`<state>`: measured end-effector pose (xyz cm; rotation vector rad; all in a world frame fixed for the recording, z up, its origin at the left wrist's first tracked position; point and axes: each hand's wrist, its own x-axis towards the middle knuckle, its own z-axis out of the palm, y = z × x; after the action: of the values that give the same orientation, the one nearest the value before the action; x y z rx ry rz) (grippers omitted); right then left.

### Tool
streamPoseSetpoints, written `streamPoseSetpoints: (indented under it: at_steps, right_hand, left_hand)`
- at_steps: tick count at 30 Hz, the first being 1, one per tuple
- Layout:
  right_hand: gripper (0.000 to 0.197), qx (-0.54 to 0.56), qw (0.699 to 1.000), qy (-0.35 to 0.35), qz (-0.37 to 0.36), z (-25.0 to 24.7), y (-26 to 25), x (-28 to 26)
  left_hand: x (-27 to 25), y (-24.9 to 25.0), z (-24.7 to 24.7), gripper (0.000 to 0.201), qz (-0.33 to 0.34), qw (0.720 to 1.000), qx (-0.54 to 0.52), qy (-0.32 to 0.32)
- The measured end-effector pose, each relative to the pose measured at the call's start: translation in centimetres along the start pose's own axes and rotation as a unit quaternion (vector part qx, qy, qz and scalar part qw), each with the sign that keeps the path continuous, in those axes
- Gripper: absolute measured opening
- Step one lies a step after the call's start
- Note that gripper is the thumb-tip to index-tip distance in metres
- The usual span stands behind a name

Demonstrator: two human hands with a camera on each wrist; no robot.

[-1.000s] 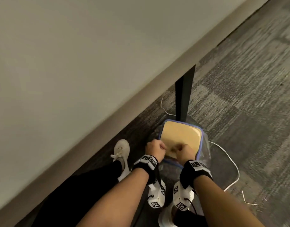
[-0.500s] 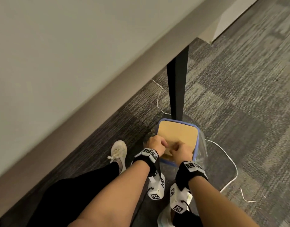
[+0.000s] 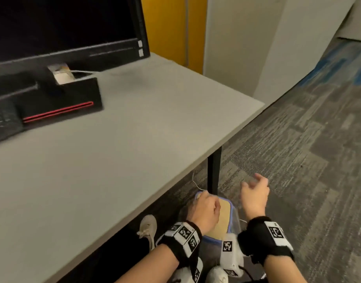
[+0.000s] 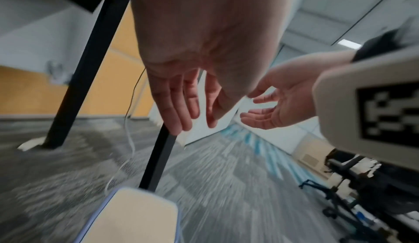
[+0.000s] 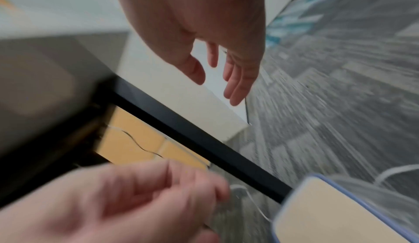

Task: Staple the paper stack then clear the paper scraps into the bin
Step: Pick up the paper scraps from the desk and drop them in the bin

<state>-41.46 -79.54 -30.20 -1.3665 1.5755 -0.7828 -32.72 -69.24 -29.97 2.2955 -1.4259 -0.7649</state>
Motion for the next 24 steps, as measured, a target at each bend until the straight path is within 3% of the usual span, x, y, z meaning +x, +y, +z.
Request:
streamPoseSetpoints:
  at_steps: [3,5,8,11,14,17,19,21,24]
  right_hand:
    - [0.045,0.036,0.991,0.074,-0.107,-5.1,-6.4,-5.7]
    - [0.042,0.057,0.977,0.08,-0.188,-6.7,-10.6,-9.4]
    - [0.034,0.06,0.946,-0.006,-0.319,-6.4,-16.4,-14.9]
    - [0.028,0.013,0.898,-0.134,-0.419,-3.4,-20.9,-20.4]
    - [0.028,-0.12,0.813,-0.259,-0.507,1.0,-23.4,-25.6]
    - [0.039,-0.27,0.682,-0.405,-0.546,5.0,-23.8,-29.7]
    - [0.049,-0.373,0.587,-0.455,-0.557,7.0,-23.4,-31.5]
    - [0.059,-0.461,0.519,-0.445,-0.566,8.1,-22.9,-32.9]
    - [0.06,-0.529,0.482,-0.419,-0.559,9.3,-22.2,-34.3]
  left_hand:
    - [-7.3,1.5,-4.5,0.017,0.049,0.999,-0.004,0.022]
    - [-12.0,2.0,-7.6,0.016,0.073,0.996,-0.028,0.046]
    - [-18.1,1.8,-12.2,0.015,0.101,0.988,-0.053,0.106]
    - [-23.0,0.2,-17.1,0.015,0.091,0.972,-0.039,0.213]
    - [-27.7,-2.9,-21.7,0.018,0.042,0.952,-0.005,0.303]
    - [-32.1,-7.1,-25.0,0.02,-0.035,0.942,0.047,0.331]
    - [-34.5,-9.6,-25.9,0.025,-0.091,0.948,0.085,0.291]
    - [-36.2,-11.5,-26.0,0.033,-0.127,0.96,0.121,0.217]
    - [-37.4,-13.0,-25.0,0.044,-0.117,0.971,0.167,0.121]
